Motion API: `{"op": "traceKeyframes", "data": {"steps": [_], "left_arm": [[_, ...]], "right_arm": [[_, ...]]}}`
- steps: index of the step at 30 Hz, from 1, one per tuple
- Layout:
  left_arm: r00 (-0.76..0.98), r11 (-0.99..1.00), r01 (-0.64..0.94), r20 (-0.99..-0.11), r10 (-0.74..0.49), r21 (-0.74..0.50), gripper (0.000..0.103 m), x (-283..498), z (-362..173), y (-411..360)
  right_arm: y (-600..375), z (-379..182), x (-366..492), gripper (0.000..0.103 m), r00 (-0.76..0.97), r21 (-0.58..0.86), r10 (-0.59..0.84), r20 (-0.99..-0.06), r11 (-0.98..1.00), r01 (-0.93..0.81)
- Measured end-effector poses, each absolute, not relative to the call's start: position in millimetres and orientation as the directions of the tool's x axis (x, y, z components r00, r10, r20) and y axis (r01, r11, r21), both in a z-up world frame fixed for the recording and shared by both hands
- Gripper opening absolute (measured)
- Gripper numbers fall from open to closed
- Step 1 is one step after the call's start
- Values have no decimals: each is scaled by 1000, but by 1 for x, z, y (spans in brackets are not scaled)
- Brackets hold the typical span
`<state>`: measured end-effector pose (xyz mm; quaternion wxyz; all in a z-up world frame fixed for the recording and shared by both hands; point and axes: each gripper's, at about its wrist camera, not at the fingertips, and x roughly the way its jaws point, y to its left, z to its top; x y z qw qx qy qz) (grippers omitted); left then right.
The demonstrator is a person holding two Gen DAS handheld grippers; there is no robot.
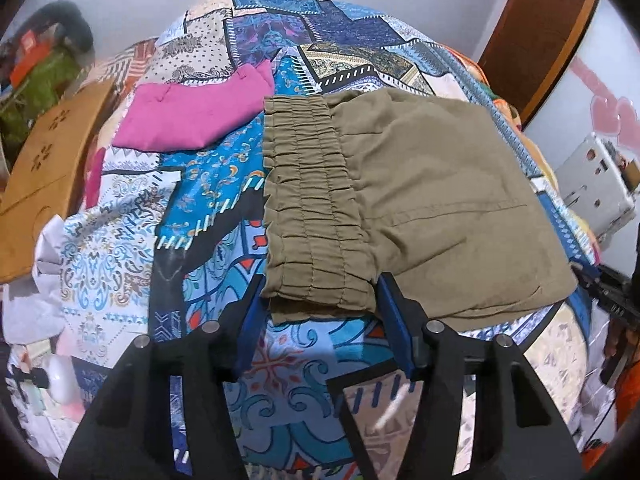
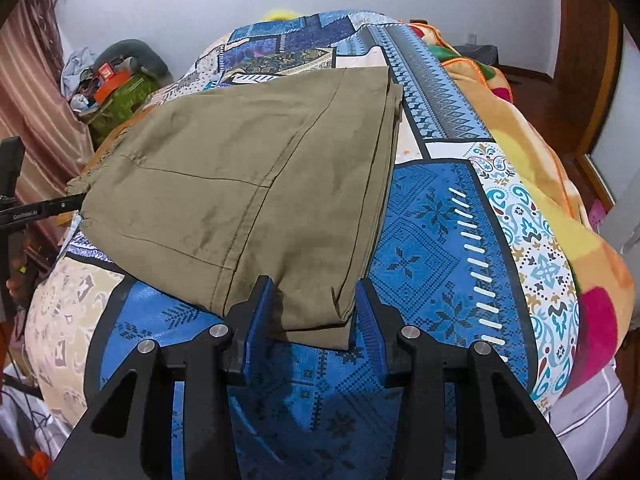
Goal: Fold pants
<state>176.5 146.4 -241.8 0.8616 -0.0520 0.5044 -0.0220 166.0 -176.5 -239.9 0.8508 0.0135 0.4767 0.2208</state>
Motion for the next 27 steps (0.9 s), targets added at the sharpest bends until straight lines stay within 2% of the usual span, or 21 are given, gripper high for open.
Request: {"op": "traceKeyframes", "data": {"steps": [4,11,18,20,23,27], "left_arm": [[502,995,-30,-863,-65,-93,57,169,-246,147],[485,994,-65,-874,-40,-82,57,159,-243,148],[564,998,-66,-825,20,-21,57,170,-197,148],[580,997,-72,-814,32,-12,61,185,-189,150],[577,996,-83,-814,63,18,61,216,-187,152],[552,997,-72,-832,64,29,61,261,-195,156]], "right_arm": [[-184,-244,164,36,438,247,394,-808,902,-354],[-184,-242,156,31,456,167,343,-821,909,-382],[-180,-217,174,31,461,128,341,-819,892,-433],[-181,-205,185,32,493,120,347,-798,893,-435],[-185,-194,208,39,531,131,357,-768,900,-415],[-185,-189,245,42,564,136,359,-743,907,-399]]}}
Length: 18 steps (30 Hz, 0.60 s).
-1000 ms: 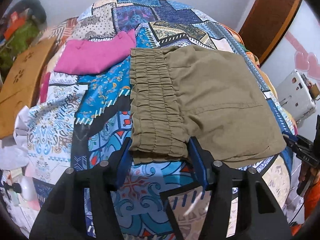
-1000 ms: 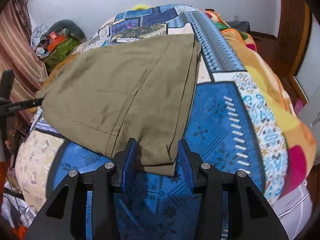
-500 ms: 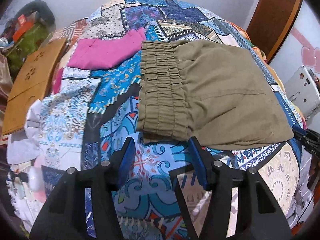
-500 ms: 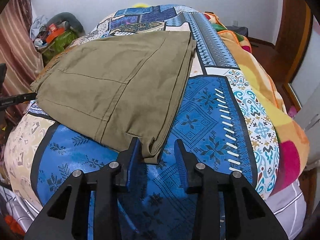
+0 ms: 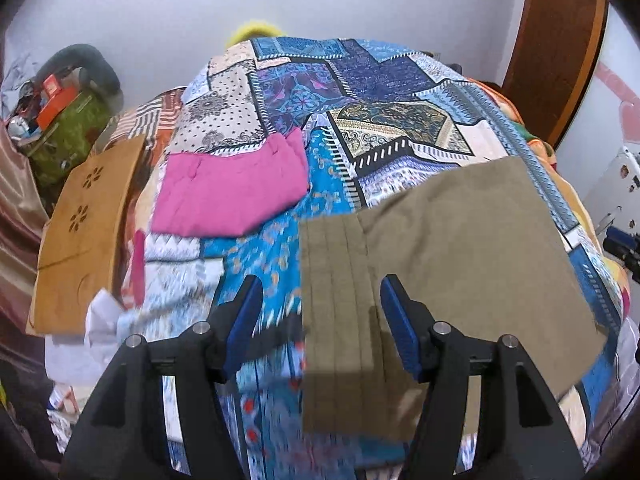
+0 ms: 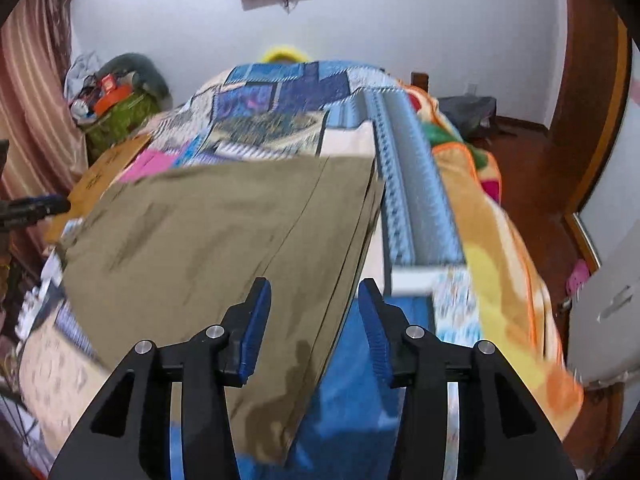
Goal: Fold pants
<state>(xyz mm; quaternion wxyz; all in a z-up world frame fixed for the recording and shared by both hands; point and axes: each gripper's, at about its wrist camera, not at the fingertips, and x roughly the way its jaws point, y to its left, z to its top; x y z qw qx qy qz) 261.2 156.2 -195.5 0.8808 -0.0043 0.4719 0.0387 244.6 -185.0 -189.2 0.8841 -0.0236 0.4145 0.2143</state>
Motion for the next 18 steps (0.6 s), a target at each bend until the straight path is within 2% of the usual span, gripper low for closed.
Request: {"op": "traceKeyframes", "data": {"steps": [11,15,18], "left_arm": [[453,999,-32,-892,-11,-29,62,332,-242,170],[452,995,-75,-891,-30,-72,65,339,-254,181],[449,982,-136,-892,-55,-129,67,341,-261,193]], "right_arm": [[-164,-217,341,42,539,165,382,-750,898,-407],[-143,-237,355,42,455,206,428,-781,864,-459],[-125,-264,353,42,378,171,388,-841,853,-493]]}}
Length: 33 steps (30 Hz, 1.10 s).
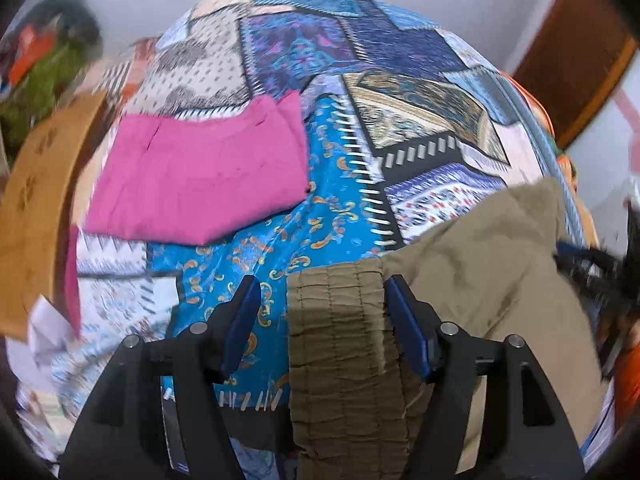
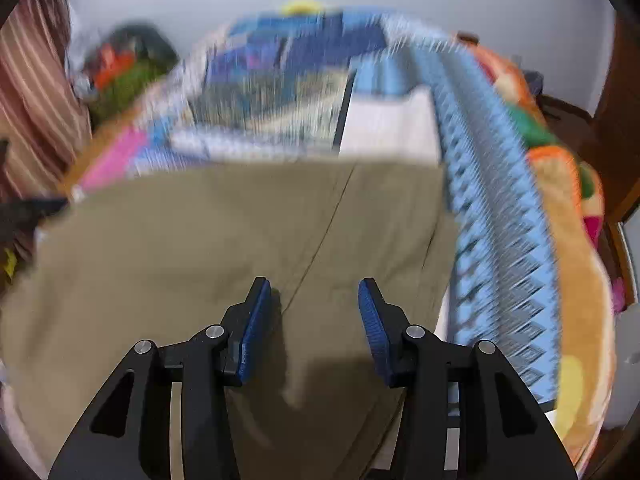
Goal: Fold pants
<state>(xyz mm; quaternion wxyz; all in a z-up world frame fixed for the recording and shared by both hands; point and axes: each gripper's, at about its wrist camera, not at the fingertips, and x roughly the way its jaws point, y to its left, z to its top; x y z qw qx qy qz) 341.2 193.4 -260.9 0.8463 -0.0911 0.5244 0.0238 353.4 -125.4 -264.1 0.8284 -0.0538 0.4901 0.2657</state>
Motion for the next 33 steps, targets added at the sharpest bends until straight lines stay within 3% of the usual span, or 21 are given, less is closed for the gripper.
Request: {"op": "traceKeyframes", "data": {"steps": [8,12,20,25,29,33], "left_arm": [[441,935,-262,-892,-104,-239,72,336,-267,209],[462,968,-206,-886,-33,-144,71,324,-238,193],[519,998,25,-853,-56,-50,71,302,-207,123],[454,994,102,-887,-85,-43,71,301,-232,92],[478,989,140,-878,-23,50,72,281,-246,77],[496,988,142,-868,-22,56,72,260,-243,74]], "right_arm": [[-130,-264,335,41,392,104,330,-859,861,-498],[-133,-245,330,43,380,99,309,-872,871,-481],[-98,-197,302,49,370,239,495,-786,795,-557],[-57,-214,297,50,290,269,511,-809,761,-591],[-53,-234,280,61,273,211,454,-848,762,-612],[-71,-230,254,63,259,192,445,-857,743,-641]]}}
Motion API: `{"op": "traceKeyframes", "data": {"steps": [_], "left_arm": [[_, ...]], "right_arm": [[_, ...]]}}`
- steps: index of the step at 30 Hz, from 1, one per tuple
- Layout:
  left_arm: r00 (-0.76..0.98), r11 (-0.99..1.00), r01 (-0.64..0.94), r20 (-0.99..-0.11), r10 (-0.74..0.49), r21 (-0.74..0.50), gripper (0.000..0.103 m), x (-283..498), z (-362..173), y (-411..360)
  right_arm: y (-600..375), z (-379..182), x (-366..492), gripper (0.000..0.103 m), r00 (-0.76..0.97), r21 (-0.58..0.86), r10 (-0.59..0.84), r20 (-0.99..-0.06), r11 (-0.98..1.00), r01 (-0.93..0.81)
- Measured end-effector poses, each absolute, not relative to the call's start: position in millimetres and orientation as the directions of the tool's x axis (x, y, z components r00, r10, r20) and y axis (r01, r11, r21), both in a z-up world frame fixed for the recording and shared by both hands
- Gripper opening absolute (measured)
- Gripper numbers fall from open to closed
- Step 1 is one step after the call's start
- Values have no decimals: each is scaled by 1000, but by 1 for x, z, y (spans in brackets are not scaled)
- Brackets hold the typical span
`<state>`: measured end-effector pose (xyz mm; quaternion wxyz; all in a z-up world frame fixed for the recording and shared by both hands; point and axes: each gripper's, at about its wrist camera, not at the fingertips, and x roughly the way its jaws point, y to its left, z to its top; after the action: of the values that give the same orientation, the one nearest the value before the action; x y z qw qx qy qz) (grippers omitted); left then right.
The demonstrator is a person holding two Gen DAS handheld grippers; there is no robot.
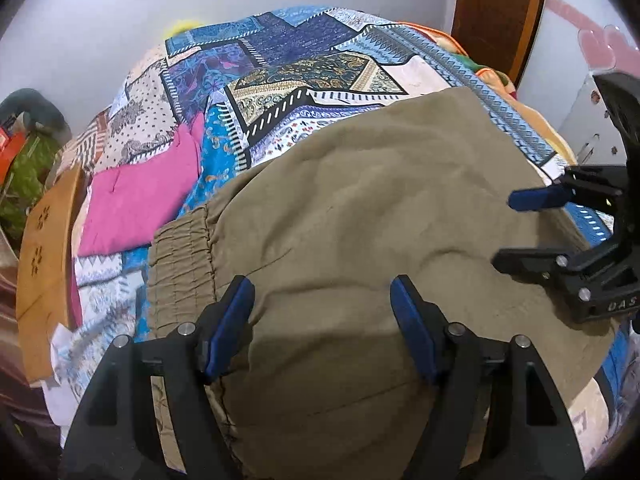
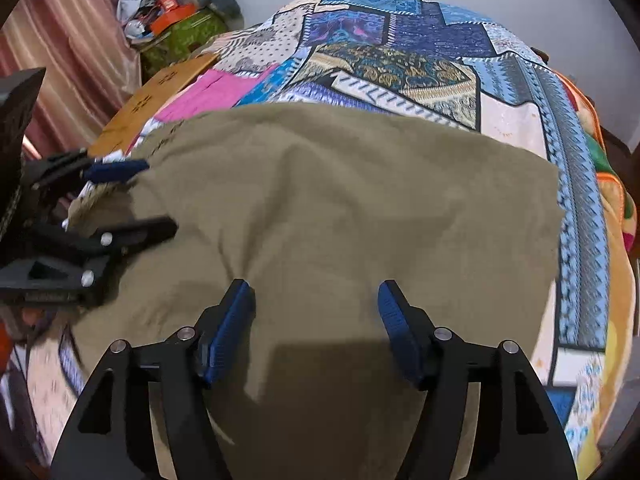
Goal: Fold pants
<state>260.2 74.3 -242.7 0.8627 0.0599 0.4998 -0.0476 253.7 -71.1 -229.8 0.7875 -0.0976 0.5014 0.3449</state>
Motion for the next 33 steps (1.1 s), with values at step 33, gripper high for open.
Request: {"op": "traceKeyframes", "data": {"steps": [33], "left_arm": [[473,984,-142,-867,160,104,85,112,-239,142]], "right_arm": [[-167,-217,160,68,417,177,401,-816,859,-480]]}}
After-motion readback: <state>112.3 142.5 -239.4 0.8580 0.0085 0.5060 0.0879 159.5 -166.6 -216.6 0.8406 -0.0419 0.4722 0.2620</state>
